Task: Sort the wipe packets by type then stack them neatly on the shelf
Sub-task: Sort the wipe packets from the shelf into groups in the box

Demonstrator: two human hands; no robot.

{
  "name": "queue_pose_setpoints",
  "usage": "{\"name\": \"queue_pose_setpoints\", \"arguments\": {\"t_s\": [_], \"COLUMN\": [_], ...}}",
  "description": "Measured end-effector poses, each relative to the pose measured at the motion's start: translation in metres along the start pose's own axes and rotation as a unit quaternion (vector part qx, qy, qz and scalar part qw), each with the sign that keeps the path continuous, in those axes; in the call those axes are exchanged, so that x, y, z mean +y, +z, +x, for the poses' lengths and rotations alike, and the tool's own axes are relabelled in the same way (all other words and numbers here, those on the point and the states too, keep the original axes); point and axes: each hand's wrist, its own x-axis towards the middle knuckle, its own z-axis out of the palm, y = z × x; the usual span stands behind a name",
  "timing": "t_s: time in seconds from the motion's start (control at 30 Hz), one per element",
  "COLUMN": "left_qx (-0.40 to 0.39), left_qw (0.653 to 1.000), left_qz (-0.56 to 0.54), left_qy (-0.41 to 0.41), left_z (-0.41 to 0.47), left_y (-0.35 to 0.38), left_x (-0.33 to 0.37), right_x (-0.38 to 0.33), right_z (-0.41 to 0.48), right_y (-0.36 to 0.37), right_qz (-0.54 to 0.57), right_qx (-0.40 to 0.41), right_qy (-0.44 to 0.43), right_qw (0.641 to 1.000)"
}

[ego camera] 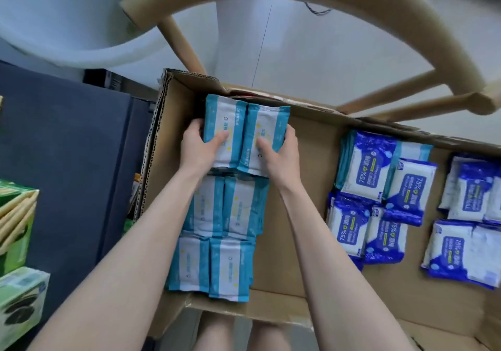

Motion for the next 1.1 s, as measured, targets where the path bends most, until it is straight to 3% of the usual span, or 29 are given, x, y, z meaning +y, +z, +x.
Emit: {"name": "queue_pose_setpoints", "arguments": {"t_s": [0.13,0.37,0.6,0.8,1.1], "left_qx": [-0.008,-0.052,-0.087,-0.074,-0.086], "left_qw": [0.991,0.991,0.973,0.943,0.929], "left_qz": [0.132,0.121,0.215,0.312,0.304], "left_qy": [0.001,-0.016,-0.019,0.089,0.195], "left_z": [0.01,0.005,0.007,-0.032,-0.116], "left_y": [0.012,0.009,-0.007,-0.017,0.026], "left_x": [-0.012,-0.027,-0.006,0.026,0.056], "right_x": [0.005,0.005,-0.012,-0.034,-0.019], "right_z": [0.009,0.006,0.011,-0.014,-0.078], "right_y": [0.013,0.016,-0.007,-0.035,-0.118], "right_qz": [-0.187,-0.299,-0.359,-0.343,-0.257], "right_qx": [0.015,-0.021,-0.08,-0.05,0.044], "right_qy": [0.012,-0.014,-0.023,-0.083,-0.135], "right_qw": [0.982,0.954,0.93,0.934,0.956]}}
